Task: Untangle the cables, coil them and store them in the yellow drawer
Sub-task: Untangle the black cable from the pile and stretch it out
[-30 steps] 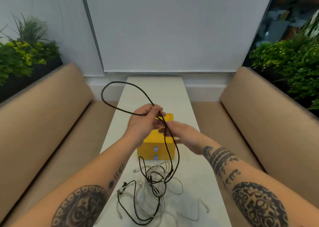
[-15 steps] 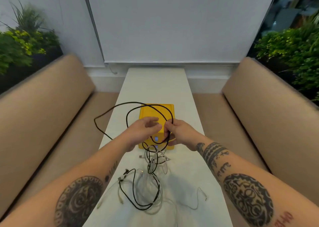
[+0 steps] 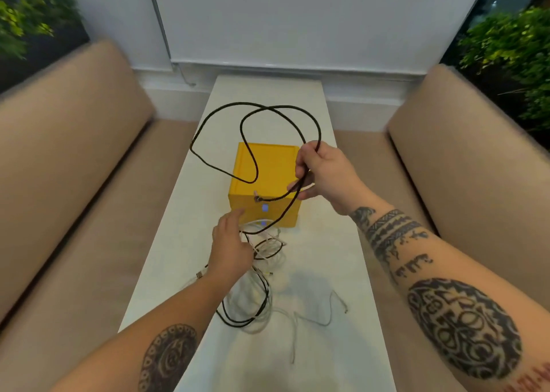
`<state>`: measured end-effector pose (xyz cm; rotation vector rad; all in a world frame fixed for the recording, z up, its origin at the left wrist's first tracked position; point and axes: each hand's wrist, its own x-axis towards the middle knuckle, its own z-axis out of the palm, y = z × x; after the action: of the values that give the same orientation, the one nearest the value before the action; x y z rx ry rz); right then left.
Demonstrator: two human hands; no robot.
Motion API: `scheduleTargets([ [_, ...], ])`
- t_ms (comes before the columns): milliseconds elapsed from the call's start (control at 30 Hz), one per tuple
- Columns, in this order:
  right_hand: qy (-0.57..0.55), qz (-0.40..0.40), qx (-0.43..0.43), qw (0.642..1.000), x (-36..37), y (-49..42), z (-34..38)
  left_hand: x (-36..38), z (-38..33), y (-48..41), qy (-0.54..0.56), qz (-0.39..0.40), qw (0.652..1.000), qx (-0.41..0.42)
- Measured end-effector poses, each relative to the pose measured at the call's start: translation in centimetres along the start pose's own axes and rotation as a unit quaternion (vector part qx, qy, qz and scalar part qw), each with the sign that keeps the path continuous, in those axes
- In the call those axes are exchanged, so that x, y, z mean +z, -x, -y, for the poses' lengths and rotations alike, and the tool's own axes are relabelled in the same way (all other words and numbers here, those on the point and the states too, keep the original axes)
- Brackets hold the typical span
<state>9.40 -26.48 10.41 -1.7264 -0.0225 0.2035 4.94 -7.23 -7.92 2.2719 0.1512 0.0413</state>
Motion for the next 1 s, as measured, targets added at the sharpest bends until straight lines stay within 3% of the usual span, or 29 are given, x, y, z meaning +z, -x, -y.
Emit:
scheduleTargets([
  [200,0.026,-0.026,-0.029,0.999,-0.2,-0.3,0.8,-0.6,2.2,-1.1,-0.035,0.082,0.988,-0.127],
  [400,-0.048,-0.128,-0.086,0.987,-2.1,-0.3,4.7,-3.0,2.9,-2.4,-0.091,0.130,0.966,-0.206],
  [500,-0.048,-0.170,-0.127,0.976,-3.1,-0.3,7.6,-2.9,4.0,-2.5,-0.031,0.146,0.954,-0.260],
  [567,-0.040,-0.174,-0.140,0.974,-3.2,-0.6,8.7,-2.8,3.5,-1.8,-0.050,0.201,0.938,-0.278],
  [600,-0.032,-0.172,-0.135,0.975,-2.9,-0.8,8.9,-2.9,2.9,-1.4,-0.080,0.193,0.940,-0.269],
  [667,-0.027,-0.156,-0.112,0.981,-2.1,-1.1,8.3,-2.8,2.4,-1.4,0.036,0.138,0.944,-0.298],
  [733,-0.038,-0.132,-0.077,0.987,-1.0,-1.4,6.8,-3.4,1.4,-1.8,0.058,0.157,0.957,-0.238],
  [800,-0.053,-0.106,-0.043,0.992,-0.1,-1.6,5.3,-4.4,-0.1,-2.1,0.088,0.171,0.974,-0.122],
  [867,-0.066,-0.087,-0.020,0.994,0.4,-1.6,4.0,-4.9,-1.8,-2.3,0.134,0.206,0.969,-0.039],
  [933,-0.082,-0.080,-0.009,0.993,0.5,-1.6,3.3,-5.1,-2.6,-2.5,0.118,0.240,0.964,0.005],
  [1000,-0.092,-0.087,-0.007,0.992,0.3,-1.7,2.8,-5.1,-3.2,-2.6,0.098,0.212,0.972,0.023],
])
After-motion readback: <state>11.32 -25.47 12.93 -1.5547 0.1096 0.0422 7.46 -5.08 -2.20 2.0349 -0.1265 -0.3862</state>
